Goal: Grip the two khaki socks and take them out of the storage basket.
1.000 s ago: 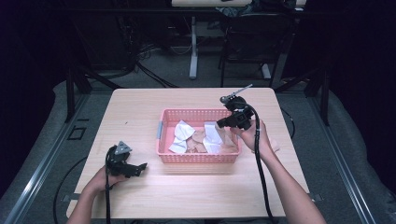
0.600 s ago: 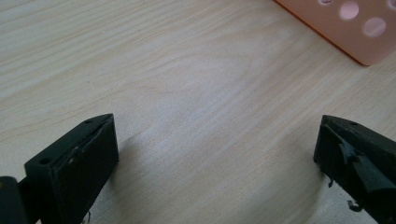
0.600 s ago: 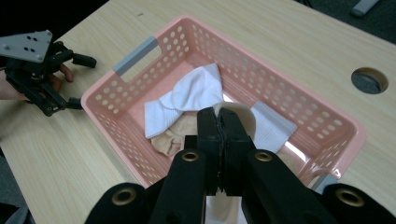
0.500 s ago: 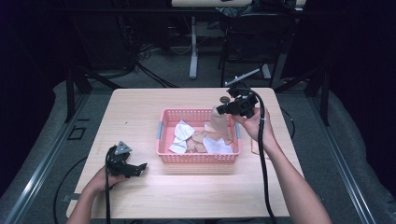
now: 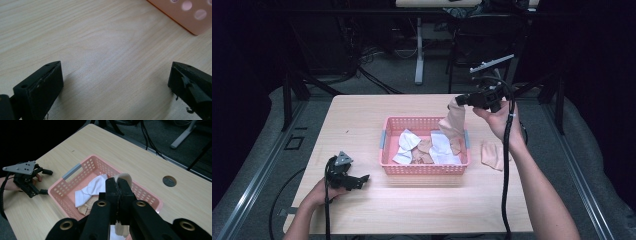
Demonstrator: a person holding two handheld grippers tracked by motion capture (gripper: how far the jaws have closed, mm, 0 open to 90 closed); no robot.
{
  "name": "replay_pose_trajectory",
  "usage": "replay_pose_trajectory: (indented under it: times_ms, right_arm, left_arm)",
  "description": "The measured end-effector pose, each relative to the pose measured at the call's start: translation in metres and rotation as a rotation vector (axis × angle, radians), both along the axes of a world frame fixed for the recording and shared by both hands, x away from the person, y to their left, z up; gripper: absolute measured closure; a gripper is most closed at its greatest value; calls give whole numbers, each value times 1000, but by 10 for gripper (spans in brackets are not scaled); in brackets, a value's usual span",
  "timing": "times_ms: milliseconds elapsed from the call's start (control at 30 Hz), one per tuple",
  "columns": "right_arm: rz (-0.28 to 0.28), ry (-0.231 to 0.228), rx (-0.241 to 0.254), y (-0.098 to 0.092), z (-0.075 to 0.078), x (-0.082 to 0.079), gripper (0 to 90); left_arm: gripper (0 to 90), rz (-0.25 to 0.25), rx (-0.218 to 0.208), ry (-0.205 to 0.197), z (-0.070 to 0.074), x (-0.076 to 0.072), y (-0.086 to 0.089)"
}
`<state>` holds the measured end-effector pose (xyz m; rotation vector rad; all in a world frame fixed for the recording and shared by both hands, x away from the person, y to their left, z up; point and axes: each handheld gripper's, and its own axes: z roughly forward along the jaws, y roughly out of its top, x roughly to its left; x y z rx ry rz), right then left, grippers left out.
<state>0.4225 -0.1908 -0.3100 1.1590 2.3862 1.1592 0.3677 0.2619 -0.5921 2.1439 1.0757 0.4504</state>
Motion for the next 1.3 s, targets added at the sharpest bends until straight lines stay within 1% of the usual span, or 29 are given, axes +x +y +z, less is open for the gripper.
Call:
replay_pose_trajectory:
  times_ms: [67, 100, 133, 267, 300, 333, 367, 400, 433, 467, 533, 567, 633, 667, 700, 733, 767, 800, 867, 933, 1000, 1033, 1067, 1100, 1167, 1200, 1233, 1267, 1300]
  right_arm:
    - [-11, -8, 4, -6, 3, -1, 885]
    - [-11, -8, 4, -6, 3, -1, 885]
    - [-23, -14, 6, -13, 6, -3, 885]
    - [-53, -23, 19, -29, 9, -5, 885]
    - [-53, -23, 19, -29, 9, -5, 885]
    - [-73, -29, 27, -40, 9, -7, 885]
    - [-82, -31, 26, -43, 10, -8, 885]
    - [-82, -31, 26, -43, 10, -8, 885]
    - [-91, -34, 29, -48, 10, -8, 885]
    - [-111, -36, 30, -58, 9, -10, 885]
    - [-118, -37, 32, -61, 8, -11, 885]
    - [-138, -34, 28, -70, 5, -12, 885]
    - [-143, -35, 30, -73, 3, -12, 885]
    - [-154, -31, 27, -78, -1, -12, 885]
    - [-170, -22, 23, -85, -7, -11, 885]
    - [-170, -22, 23, -85, -7, -11, 885]
    - [-185, -13, 15, -92, -14, -10, 885]
    - [-191, -1, 23, -95, -19, -10, 885]
    - [-204, 18, 21, -102, -30, -7, 885]
    - [-213, 40, 18, -107, -44, -5, 885]
    - [-227, 72, 15, -111, -59, -2, 884]
    - [-227, 72, 15, -111, -59, -2, 884]
    - [-236, 104, 0, -114, -75, 2, 884]
    - [-242, 118, -7, -115, -82, 3, 884]
    - [-253, 140, -5, -117, -97, 7, 884]
    - [-253, 140, -5, -117, -97, 7, 884]
    - [-257, 156, -16, -118, -105, 8, 884]
    - [-268, 191, -33, -118, -121, 12, 884]
    - [-268, 191, -33, -118, -121, 12, 884]
  left_arm:
    - [0, 0, 0, 0, 0, 0, 0]
    - [0, 0, 0, 0, 0, 0, 0]
    - [0, 0, 1, 0, 0, 0, 0]
    - [0, 0, 0, 0, 0, 0, 0]
    - [0, 0, 0, 0, 0, 0, 0]
    - [0, 0, 0, 0, 0, 0, 0]
    - [0, 0, 0, 0, 0, 0, 0]
    - [0, 0, 0, 0, 0, 0, 0]
    - [0, 0, 1, -1, 0, 0, 0]
    - [0, 0, 0, 0, 0, 0, 0]
    - [0, 0, 0, 0, 0, 0, 0]
    - [0, 0, 0, 0, 0, 0, 0]
    - [0, 0, 0, 0, 0, 0, 0]
    - [0, 0, 1, 0, 0, 0, 0]
    - [0, 0, 0, 0, 0, 0, 0]
    - [0, 0, 0, 0, 0, 0, 0]
    - [0, 0, 0, 0, 0, 0, 0]
    - [0, 0, 0, 0, 0, 0, 0]
    - [0, 0, 0, 0, 0, 0, 0]
    - [0, 0, 1, -1, 0, 0, 0]
    - [0, 0, 1, -1, 0, 0, 0]
    - [0, 0, 1, -1, 0, 0, 0]
    - [0, 0, 0, 0, 0, 0, 0]
    - [0, 0, 0, 0, 0, 0, 0]
    - [0, 0, 0, 0, 0, 0, 0]
    - [0, 0, 0, 0, 0, 0, 0]
    - [0, 0, 0, 0, 0, 0, 0]
    - [0, 0, 0, 0, 0, 0, 0]
    - [0, 0, 0, 0, 0, 0, 0]
